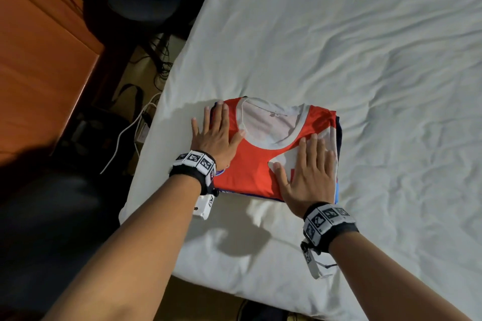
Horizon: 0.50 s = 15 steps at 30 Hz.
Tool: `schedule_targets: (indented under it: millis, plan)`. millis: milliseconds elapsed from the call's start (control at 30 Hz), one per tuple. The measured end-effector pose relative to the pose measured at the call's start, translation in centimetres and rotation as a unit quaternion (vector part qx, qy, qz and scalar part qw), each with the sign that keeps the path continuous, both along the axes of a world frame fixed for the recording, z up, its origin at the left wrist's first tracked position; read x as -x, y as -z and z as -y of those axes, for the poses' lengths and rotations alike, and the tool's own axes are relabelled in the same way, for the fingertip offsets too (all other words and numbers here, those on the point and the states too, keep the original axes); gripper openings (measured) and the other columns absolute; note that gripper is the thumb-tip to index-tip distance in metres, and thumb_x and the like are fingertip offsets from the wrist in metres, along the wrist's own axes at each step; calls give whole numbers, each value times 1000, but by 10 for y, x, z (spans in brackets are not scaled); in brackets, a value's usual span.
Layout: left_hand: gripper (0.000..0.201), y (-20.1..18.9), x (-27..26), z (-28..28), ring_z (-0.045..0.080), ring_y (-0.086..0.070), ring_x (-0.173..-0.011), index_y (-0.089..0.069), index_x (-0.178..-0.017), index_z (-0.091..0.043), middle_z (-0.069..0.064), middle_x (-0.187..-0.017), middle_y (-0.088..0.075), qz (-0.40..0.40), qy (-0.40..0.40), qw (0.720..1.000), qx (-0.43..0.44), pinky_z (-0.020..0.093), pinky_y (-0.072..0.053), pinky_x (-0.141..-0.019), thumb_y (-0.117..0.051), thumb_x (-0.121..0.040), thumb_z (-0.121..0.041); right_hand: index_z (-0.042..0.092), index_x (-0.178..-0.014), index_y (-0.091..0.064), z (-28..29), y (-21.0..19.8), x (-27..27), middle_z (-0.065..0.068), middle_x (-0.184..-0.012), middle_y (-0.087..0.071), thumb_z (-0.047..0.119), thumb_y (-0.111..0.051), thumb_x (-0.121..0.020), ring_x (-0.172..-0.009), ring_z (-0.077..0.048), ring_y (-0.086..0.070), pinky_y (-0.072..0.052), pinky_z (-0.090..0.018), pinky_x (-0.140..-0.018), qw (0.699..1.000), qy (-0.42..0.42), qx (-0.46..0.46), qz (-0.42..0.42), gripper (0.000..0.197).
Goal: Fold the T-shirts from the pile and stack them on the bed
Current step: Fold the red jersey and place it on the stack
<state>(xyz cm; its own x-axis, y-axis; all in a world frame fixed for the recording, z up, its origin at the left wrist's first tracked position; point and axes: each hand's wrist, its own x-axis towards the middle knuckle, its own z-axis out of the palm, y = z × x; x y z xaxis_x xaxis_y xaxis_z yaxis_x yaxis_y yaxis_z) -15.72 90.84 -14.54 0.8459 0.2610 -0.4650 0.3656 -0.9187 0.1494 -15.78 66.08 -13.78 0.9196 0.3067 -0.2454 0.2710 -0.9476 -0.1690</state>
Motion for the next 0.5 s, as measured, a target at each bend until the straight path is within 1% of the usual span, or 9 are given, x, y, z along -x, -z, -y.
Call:
schedule_targets:
  millis: [67,100,167,233,267,333,400,433,500]
  plan:
    - [81,-14,4,5,26,23,-154,14,-160,-11,5,-168,24,16,-48,999,-1,62,9,-122,-7,-102,-64,6,-161,-15,0,-2,-1,-14,-169,-2,73,-20,-97,-157,-27,0,-5,-51,-126,1000,3,-5,-2,93]
    - [80,-21,8,13,26,24,-154,14,-160,-10,7,-168,23,39,-51,998,-4,62,11,-122,-6,-102,-62,6,-161,-14,-1,-4,-1,-14,-169,-2,72,-20,-98,-157,-27,0,-5,-51,-126,1000,4,-6,-6,92]
    - [78,-27,23,34,26,22,-155,12,-161,-13,9,-169,20,90,-3,996,-4,61,11,-122,-6,-102,-59,6,-161,-12,-4,-6,1,-14,-169,-2,71,-19,-99,-157,-28,-1,-5,-52,-125,1000,2,-10,-13,90]
    - [78,-18,42,49,25,18,-156,8,-163,-17,8,-170,16,93,42,995,-4,61,7,-123,-8,-100,-60,6,-161,-14,-4,-6,3,-14,-169,-3,68,-19,-100,-157,-30,-3,-6,-52,-126,1000,0,-18,-11,87]
    - [78,-11,50,49,24,16,-156,6,-163,-19,7,-170,15,86,35,996,-3,62,4,-123,-9,-100,-62,7,-161,-16,-1,-6,5,-14,-169,-5,67,-19,-100,-156,-31,-5,-6,-52,-126,1000,-2,-21,-8,85]
    - [77,1,60,40,23,9,-158,0,-164,-20,3,-171,9,88,-12,996,-3,62,-1,-124,-10,-100,-62,13,-162,-17,6,-2,7,-13,-169,-6,65,-18,-101,-156,-31,-6,-4,-51,-126,1000,-17,-22,-5,79]
    - [74,7,63,30,27,2,-158,-3,-164,-22,1,-172,5,89,-52,995,3,62,-5,-123,-8,-100,-59,20,-163,-10,14,1,6,-11,-170,1,64,-13,-102,-157,-29,0,-1,-50,-126,999,-33,-22,-16,75]
    - [73,5,64,26,29,1,-158,-1,-164,-22,2,-172,4,77,-70,995,6,63,-6,-123,-6,-101,-58,21,-163,-5,18,0,5,-9,-170,4,63,-9,-102,-157,-27,3,1,-49,-126,999,-37,-20,-27,74]
    - [70,-4,65,19,31,4,-157,3,-163,-21,6,-172,4,42,-90,995,-5,66,-4,-122,-6,-103,-55,21,-163,0,26,-5,2,-5,-170,9,62,-4,-101,-156,-23,9,4,-47,-126,998,-33,-13,-52,74]
